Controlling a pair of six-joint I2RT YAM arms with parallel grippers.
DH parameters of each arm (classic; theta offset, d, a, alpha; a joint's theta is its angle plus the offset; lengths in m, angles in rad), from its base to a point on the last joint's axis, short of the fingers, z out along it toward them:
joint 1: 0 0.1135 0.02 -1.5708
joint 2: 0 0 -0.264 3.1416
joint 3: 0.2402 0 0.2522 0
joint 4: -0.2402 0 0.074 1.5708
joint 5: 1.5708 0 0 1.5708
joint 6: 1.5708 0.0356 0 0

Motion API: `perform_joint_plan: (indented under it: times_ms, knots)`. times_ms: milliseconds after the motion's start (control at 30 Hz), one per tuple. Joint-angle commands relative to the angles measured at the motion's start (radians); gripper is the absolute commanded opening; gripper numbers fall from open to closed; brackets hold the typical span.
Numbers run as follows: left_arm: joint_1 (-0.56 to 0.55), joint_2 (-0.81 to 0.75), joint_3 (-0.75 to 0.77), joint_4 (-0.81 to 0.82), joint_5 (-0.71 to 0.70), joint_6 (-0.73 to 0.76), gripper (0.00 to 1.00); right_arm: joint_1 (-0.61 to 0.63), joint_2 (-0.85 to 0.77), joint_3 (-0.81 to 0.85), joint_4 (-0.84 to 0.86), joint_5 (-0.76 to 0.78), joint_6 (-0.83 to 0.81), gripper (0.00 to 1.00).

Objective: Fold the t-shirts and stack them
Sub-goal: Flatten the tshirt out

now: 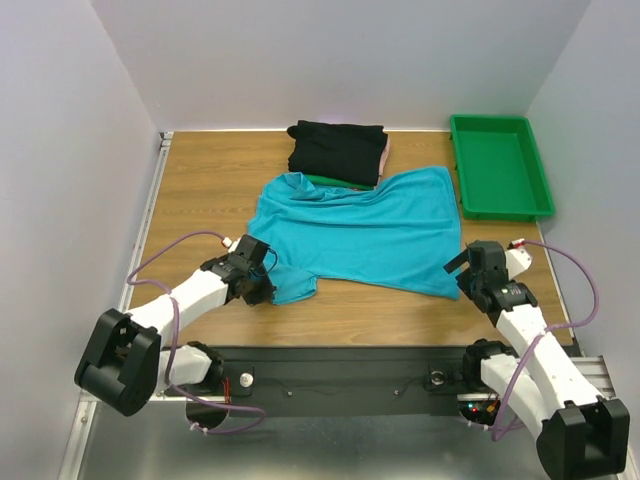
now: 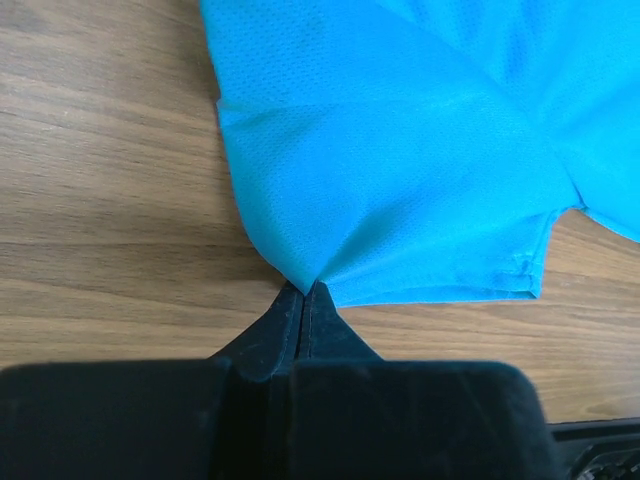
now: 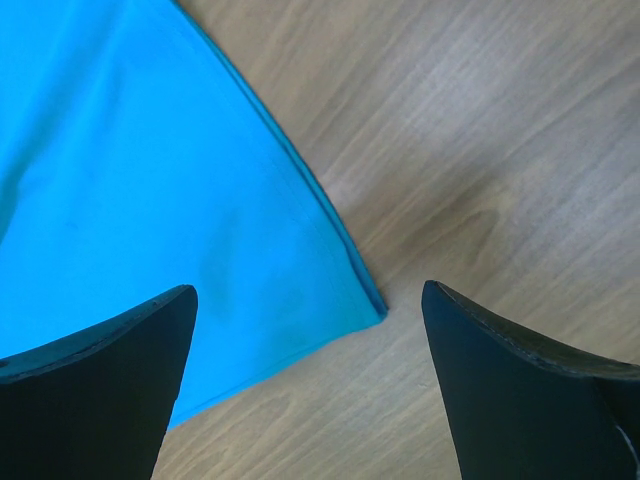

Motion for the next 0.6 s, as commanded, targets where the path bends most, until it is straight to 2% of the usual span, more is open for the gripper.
perform_joint_plan:
  times_ms: [0, 100, 133, 267, 567]
  knots:
    - [-0.002, -0.079, 0.009, -0.017, -0.006, 0.025, 0.00, -0.001, 0.021, 0.019, -0.058, 0.001, 0.058, 1.00]
    - [-0.002, -0.125, -0.002, -0.020, 0.003, 0.023, 0.00, -0.001, 0.044, 0.011, -0.054, -0.016, 0.086, 0.93]
    - [-0.002, -0.157, -0.013, -0.022, 0.005, 0.020, 0.00, -0.002, 0.061, 0.010, -0.057, -0.015, 0.098, 0.86]
    - [-0.002, -0.220, -0.034, -0.022, 0.003, 0.008, 0.00, -0.001, 0.101, -0.004, -0.045, -0.025, 0.122, 0.74]
    - [-0.002, -0.247, -0.056, -0.028, 0.057, 0.000, 0.00, -0.002, 0.143, -0.044, -0.008, -0.091, 0.138, 0.67]
